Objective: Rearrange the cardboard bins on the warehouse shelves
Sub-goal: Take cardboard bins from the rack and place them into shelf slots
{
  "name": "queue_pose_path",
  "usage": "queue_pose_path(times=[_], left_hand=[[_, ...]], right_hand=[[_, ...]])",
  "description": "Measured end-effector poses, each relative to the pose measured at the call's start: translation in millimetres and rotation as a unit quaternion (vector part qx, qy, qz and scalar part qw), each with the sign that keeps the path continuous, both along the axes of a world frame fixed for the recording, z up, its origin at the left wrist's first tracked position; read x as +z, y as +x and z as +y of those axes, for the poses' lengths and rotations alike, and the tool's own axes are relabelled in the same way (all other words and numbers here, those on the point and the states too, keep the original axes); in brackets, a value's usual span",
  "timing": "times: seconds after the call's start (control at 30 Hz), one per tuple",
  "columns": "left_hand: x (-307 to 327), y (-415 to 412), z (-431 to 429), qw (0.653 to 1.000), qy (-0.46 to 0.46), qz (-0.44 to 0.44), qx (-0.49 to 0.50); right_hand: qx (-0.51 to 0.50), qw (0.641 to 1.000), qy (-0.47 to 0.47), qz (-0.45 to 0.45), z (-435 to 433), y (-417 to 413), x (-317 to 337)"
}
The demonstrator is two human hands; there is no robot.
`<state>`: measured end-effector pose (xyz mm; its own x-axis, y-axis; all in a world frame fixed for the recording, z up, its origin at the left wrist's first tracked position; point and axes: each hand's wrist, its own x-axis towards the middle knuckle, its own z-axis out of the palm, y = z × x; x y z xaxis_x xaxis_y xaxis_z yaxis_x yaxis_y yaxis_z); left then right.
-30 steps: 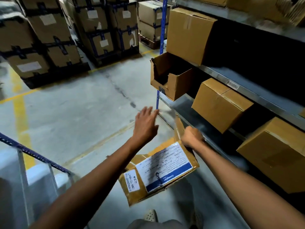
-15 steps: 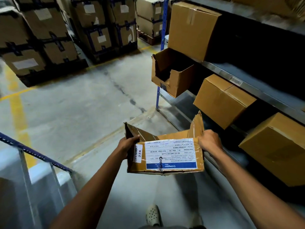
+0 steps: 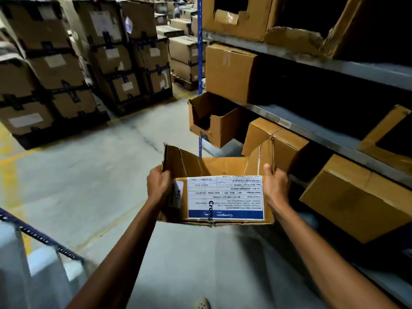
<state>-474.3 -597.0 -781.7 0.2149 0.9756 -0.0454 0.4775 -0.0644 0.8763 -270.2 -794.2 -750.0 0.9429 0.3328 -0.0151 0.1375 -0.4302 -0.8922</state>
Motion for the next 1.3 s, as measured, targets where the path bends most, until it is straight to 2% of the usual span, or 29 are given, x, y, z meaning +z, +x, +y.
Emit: queue_pose_path(times=[0.23,0.33,0.47,0.6,0.77,0.9,1.03,1.3], left_hand=[[99,-20,-37,0.989,0.143,0.002,-0.033],[117,-28,-52,0.984,0.169,-0.049,-0.038],[129,-30,-75,0.972,0.191,-0.129,-0.046],[148,-18,-102,0.952,0.228,-0.191,-0.07],[174,6,-123,0.935,0.239,-0.244,-0.091],[181,36,-127,0.928,0.253,-0.255,-0.101],[172,69,-121,0.929,0.252,-0.253,-0.092],[145,130,-101,0.925,0.257,-0.266,-0.086]], right_hand=[[-0.034,0.988,0.138,-0.063,-65,-39,52],[-0.048,0.976,0.179,-0.115,-84,-54,71],[-0.061,0.967,0.167,-0.182,-120,-68,104],[-0.116,0.955,0.131,-0.238,-148,-66,125],[-0.166,0.941,0.165,-0.247,-173,-60,147],[-0.201,0.939,0.164,-0.226,-184,-47,154],[-0.242,0.926,0.159,-0.245,-180,-25,143],[-0.239,0.925,0.162,-0.248,-150,36,114]])
